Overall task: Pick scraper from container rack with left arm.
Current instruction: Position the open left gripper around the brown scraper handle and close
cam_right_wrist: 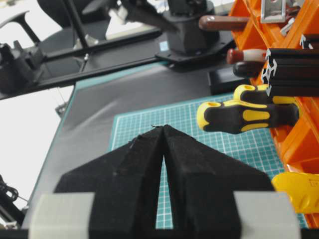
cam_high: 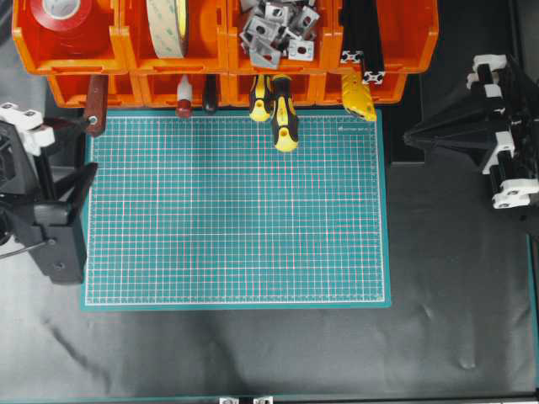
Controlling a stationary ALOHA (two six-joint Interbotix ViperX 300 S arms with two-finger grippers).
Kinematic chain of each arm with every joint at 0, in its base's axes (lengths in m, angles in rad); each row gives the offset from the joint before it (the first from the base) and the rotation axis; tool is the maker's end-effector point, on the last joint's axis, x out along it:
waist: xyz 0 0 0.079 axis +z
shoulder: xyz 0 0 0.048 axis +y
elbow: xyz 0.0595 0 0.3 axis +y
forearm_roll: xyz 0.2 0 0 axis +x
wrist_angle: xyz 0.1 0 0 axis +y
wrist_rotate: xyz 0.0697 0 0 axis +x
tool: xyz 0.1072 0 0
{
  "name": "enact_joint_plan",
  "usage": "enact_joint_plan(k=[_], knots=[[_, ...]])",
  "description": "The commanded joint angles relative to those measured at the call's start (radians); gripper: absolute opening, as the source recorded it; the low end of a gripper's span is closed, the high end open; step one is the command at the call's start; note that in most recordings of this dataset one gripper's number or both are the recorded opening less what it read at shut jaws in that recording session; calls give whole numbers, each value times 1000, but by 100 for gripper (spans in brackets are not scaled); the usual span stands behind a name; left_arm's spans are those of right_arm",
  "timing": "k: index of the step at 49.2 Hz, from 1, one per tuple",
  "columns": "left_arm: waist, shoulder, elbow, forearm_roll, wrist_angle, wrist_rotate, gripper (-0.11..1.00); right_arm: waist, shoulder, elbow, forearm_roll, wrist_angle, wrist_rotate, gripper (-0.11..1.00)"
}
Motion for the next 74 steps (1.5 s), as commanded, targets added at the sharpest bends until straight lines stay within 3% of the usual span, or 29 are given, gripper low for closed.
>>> enact_joint_plan(k=[1, 18, 45, 52, 61, 74], knots=[[18, -6, 8, 3, -25, -2, 89, 3, -2, -31, 2, 14, 2, -1], [132, -15, 58, 3, -54, 46, 90, 12, -5, -31, 2, 37, 2, -1], [184, -12, 48, 3, -129, 57, 87, 31, -5, -31, 2, 35, 3, -1], [184, -11, 46, -2, -129, 61, 77, 35, -5, -31, 2, 35, 3, -1], [181, 5, 20, -3, -129, 71, 40, 35, -5, -31, 2, 34, 3, -1], [147, 35, -84, -3, -29, 74, 36, 35, -5, -31, 2, 37, 3, -1]])
